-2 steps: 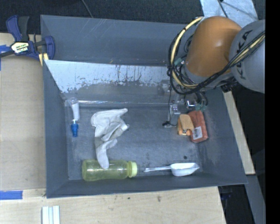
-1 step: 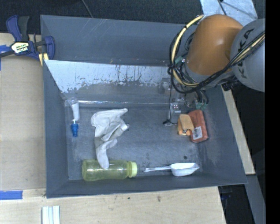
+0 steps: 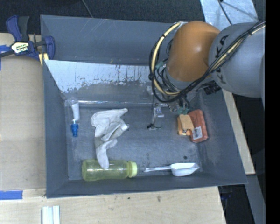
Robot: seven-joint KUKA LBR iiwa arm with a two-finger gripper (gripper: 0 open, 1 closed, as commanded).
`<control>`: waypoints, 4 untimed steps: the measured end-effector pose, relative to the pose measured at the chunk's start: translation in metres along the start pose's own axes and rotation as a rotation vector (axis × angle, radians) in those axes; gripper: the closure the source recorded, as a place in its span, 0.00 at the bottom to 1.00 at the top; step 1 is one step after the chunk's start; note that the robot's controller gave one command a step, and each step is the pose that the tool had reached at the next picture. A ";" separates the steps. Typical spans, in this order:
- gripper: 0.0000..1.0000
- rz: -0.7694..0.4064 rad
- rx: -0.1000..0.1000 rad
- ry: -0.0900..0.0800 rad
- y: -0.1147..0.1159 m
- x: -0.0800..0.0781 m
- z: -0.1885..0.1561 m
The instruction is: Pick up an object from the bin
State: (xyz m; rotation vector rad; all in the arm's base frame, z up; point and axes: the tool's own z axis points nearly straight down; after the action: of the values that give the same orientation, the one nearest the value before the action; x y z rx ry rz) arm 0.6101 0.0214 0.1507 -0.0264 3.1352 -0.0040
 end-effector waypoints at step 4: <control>0.00 0.019 -0.003 0.002 0.060 0.000 0.009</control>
Offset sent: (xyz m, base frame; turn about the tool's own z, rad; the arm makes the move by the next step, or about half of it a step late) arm 0.0000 0.0000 0.0000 0.0000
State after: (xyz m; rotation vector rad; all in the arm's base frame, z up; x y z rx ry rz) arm 0.6095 0.0818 0.1412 0.0034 3.1376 0.0008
